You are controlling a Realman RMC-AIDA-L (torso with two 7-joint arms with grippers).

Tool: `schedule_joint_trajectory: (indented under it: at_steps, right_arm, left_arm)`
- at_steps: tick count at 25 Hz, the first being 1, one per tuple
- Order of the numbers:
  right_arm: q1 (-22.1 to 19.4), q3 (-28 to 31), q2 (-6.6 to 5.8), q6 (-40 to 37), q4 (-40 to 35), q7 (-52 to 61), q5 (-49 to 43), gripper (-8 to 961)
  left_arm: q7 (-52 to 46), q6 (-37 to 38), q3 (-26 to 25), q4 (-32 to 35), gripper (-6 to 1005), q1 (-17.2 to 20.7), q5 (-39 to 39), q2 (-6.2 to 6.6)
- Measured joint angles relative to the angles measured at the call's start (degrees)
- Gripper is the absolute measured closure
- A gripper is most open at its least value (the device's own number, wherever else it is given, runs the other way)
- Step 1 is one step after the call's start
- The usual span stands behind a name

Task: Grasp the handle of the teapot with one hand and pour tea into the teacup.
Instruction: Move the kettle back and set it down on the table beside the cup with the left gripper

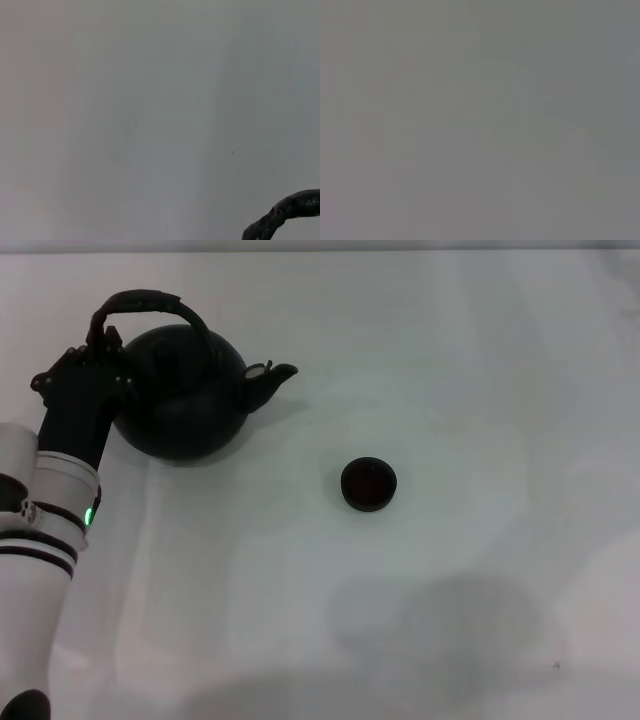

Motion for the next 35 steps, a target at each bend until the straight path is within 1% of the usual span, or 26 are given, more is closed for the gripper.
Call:
schedule_joint_trajectory:
  at_steps: [23,28,31,35]
  right_arm:
    - [-0.36,0.08,0.06,-0.04,-0.11,0.23,-0.04,108]
    - [-0.45,0.09,0.05,-0.03,-0.11,0.20,-0.03,108]
    - [-0.69,0.08,-0.01,-0.03,-0.11,0.22,-0.04,108]
    - [-0.90,0.08,-0.03,-0.04,-0.11,0.14,-0.03,108]
  left_arm:
    - [-0.90,-0.17,0.10,0.39,879,1.35,0.51,0.20]
    - [-2.40,0.08,0.18,0.43,836,1.36,0.58,0.18]
    - [-2.71,0.29,0.40,0.49,731,1.35,0.68,0.24]
    - [-2.73,1.31,3.29,0.53,585,1.47,0.83,0.33]
